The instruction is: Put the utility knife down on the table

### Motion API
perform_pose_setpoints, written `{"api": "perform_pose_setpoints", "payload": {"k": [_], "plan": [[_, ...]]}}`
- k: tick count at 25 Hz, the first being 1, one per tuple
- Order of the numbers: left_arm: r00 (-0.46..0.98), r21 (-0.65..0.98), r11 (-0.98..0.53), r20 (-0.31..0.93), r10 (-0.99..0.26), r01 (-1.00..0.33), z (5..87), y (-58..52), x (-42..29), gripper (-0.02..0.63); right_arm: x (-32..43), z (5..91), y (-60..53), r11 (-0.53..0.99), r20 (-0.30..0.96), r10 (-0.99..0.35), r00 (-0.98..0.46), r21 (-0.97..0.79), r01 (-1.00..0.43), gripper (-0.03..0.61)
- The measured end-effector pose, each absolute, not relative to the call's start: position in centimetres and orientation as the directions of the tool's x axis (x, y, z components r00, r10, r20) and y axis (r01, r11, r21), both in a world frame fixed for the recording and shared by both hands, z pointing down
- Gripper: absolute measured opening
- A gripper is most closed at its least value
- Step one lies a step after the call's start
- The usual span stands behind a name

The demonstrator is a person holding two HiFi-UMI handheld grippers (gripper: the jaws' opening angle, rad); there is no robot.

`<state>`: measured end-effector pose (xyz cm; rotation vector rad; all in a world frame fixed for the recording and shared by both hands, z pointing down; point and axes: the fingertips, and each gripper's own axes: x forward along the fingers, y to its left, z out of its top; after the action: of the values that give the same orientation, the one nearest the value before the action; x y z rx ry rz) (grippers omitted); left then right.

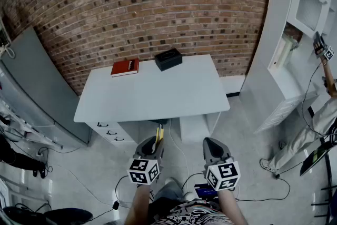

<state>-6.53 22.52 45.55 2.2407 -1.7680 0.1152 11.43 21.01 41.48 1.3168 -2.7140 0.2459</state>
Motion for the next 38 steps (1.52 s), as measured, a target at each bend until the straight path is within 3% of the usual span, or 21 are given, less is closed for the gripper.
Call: {"api": "perform_pose_setpoints", "payload": {"k": [20,38], "plan": [[0.231,0.211,-0.183,0.230,-0.945,-0.960,45.9,17.6,-7.0,0.120,12.6,42.7,15.1,0.583,0.184,-0.779,-0.599,-0.140,-0.800,0.002],[0.273,0.262,-0.200,0.282,-0.920,-0.944,49.1,-9.1,-14.9,0.120,4.5,45.7,-10.6,0.554,0.313,-0.779,-0.543,-0.059,-0.830,0.002]]}}
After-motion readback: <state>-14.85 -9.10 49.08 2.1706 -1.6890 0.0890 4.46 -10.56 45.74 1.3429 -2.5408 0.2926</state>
